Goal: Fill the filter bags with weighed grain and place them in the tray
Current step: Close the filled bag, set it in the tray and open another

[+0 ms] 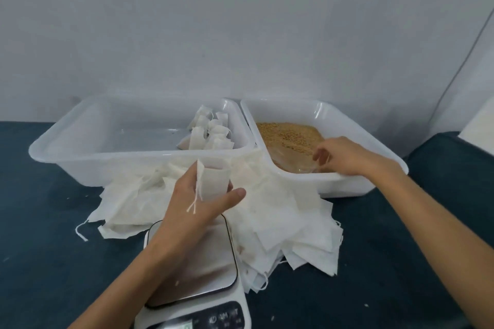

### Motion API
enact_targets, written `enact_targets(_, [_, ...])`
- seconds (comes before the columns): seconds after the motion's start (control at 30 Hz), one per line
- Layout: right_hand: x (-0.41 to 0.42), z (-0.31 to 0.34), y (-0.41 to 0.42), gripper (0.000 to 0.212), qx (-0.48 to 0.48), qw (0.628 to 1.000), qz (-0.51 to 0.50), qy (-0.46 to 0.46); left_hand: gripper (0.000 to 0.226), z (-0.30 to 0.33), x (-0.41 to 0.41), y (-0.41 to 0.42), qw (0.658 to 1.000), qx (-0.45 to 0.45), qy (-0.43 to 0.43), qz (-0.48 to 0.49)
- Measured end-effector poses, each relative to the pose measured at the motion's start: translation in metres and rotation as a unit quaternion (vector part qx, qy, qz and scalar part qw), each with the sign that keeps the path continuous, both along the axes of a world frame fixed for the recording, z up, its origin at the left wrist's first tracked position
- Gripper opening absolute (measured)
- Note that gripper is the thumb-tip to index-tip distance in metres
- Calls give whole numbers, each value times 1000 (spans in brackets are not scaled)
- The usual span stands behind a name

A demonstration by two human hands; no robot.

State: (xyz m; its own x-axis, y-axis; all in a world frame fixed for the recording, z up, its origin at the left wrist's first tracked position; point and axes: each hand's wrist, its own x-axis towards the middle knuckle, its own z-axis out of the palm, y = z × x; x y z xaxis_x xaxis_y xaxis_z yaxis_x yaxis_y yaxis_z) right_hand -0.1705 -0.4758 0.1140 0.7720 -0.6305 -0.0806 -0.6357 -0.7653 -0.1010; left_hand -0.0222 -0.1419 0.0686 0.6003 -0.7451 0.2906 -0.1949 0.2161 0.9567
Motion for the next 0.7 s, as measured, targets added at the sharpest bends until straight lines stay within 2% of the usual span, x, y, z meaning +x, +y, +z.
enact_targets(0.17, [15,-4,-3,24,-16,997,-2,70,40,4,1,1,1000,7,22,1])
enact_targets(0.23, [16,-6,-5,32,-14,999,-9,47,43,4,3,1,999,14,33,0])
enact_targets(0.3, [11,-4,-10,31,-28,999,-20,-4,46,4,6,1,998,16,52,8])
enact_targets(0.4, [1,7,-14,23,-105,993,-44,-38,48,6,7,1,997,13,73,19])
enact_targets(0.47, [-3,12,-16,30,-182,981,-58,-28,47,7,6,2,998,7,68,18])
enact_targets(0.53, [-5,15,-18,27,-240,968,-73,-9,46,8,5,3,998,-2,64,14])
enact_targets(0.63, [0,15,-14,15,-277,956,-85,40,46,8,5,2,998,-5,65,14])
enact_targets(0.7, [6,11,-10,14,-284,954,-77,58,46,7,6,1,998,-4,63,14])
